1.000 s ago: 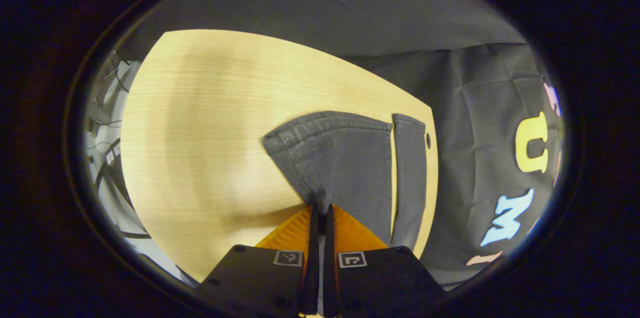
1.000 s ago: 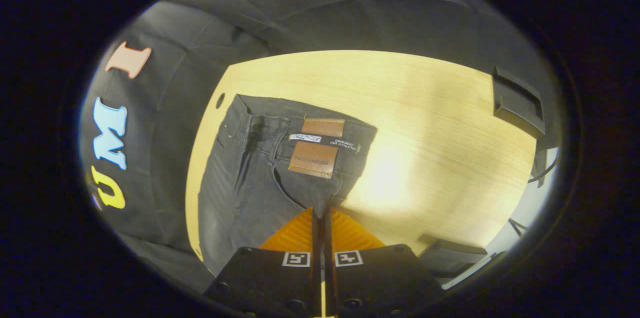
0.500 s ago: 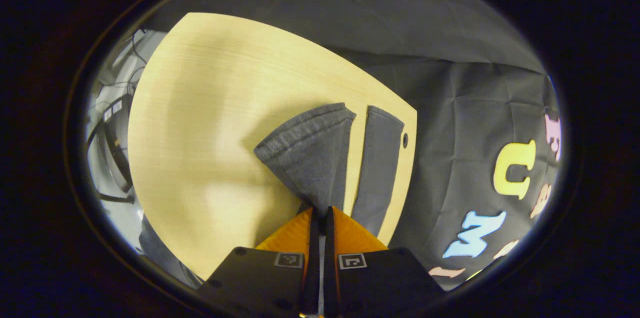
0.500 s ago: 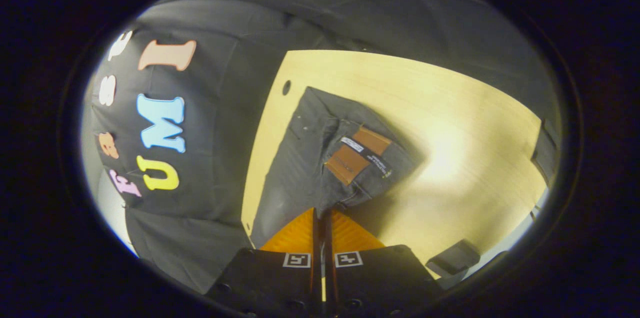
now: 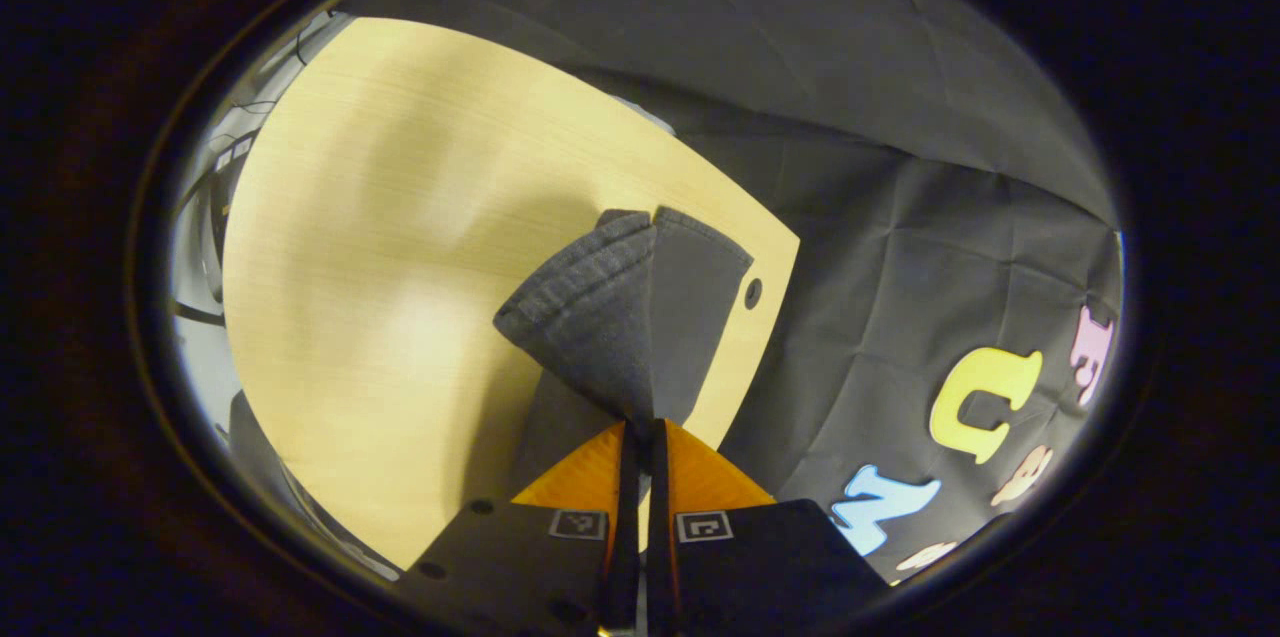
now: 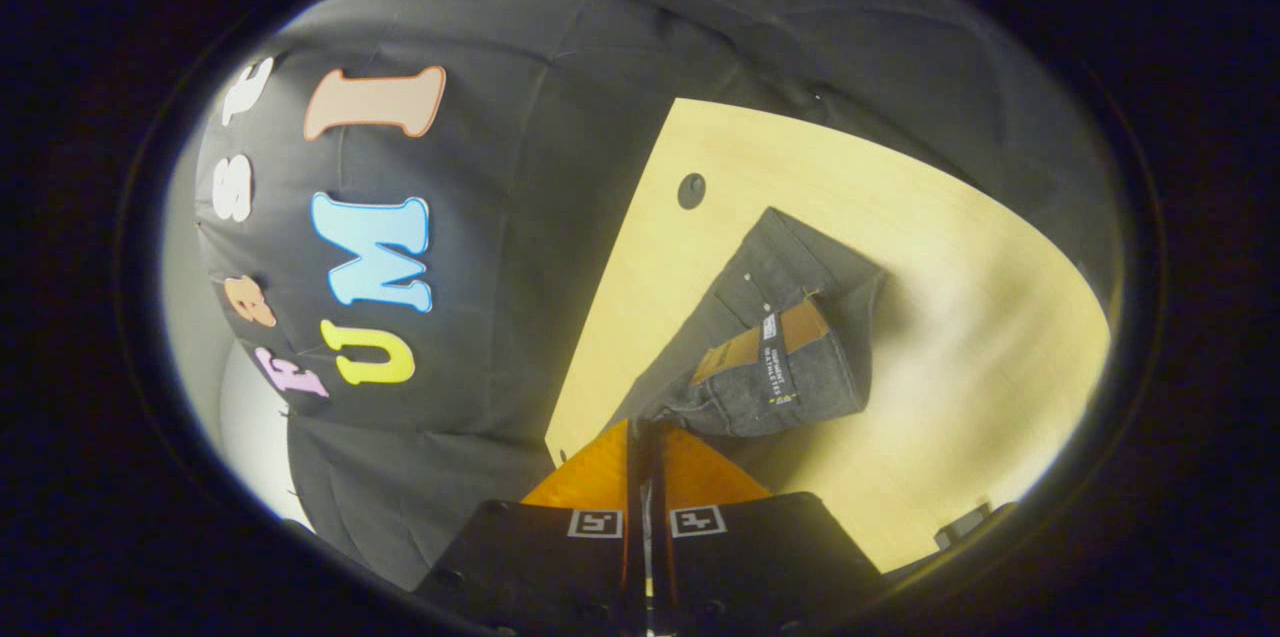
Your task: Grasp the waist and the cuffs of the jeans and fold them to make the two legs overlap; first hold the waist and fold one-third of the jeans toward the cuffs, then hold the cuffs and fold the remaining one-third in the same direction to finish folding.
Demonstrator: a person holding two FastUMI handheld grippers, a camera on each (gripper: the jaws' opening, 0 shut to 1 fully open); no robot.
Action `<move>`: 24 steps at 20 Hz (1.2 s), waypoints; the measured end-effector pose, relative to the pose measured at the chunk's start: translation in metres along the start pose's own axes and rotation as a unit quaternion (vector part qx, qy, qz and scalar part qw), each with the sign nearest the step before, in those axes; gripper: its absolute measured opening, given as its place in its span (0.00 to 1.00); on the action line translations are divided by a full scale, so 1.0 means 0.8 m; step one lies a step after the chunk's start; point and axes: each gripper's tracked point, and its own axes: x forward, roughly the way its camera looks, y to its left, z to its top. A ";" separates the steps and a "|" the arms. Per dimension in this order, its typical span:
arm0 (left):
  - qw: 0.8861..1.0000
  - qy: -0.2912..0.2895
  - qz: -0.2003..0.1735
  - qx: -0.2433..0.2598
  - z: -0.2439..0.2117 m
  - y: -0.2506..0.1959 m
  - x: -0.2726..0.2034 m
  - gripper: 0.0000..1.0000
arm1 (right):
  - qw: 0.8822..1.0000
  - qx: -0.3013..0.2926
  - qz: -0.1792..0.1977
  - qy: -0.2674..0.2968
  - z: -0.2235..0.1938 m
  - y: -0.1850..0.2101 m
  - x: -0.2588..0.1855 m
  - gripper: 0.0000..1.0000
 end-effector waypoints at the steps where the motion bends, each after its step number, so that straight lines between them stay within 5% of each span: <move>1: 1.000 0.005 0.000 0.006 -0.001 -0.021 0.018 0.11 | 1.000 0.008 -0.006 0.001 0.012 0.012 0.019 0.02; 6: 0.998 0.024 0.016 0.050 -0.017 -0.096 0.134 0.11 | 0.998 0.040 -0.045 -0.006 0.061 0.021 0.107 0.02; 12: 0.995 0.047 0.031 0.078 -0.021 -0.110 0.271 0.12 | 0.996 0.051 -0.061 -0.044 0.096 -0.015 0.188 0.02; 20: 0.987 0.053 0.043 0.148 -0.026 -0.118 0.328 0.12 | 0.992 0.020 -0.082 -0.092 0.106 -0.047 0.247 0.04; 23: 0.981 0.052 0.027 0.185 -0.042 -0.129 0.323 0.10 | 0.991 -0.001 -0.081 -0.109 0.106 -0.039 0.233 0.14; 24: 0.979 0.048 0.021 0.199 -0.046 -0.135 0.316 0.19 | 0.989 -0.015 -0.093 -0.116 0.103 -0.044 0.228 0.22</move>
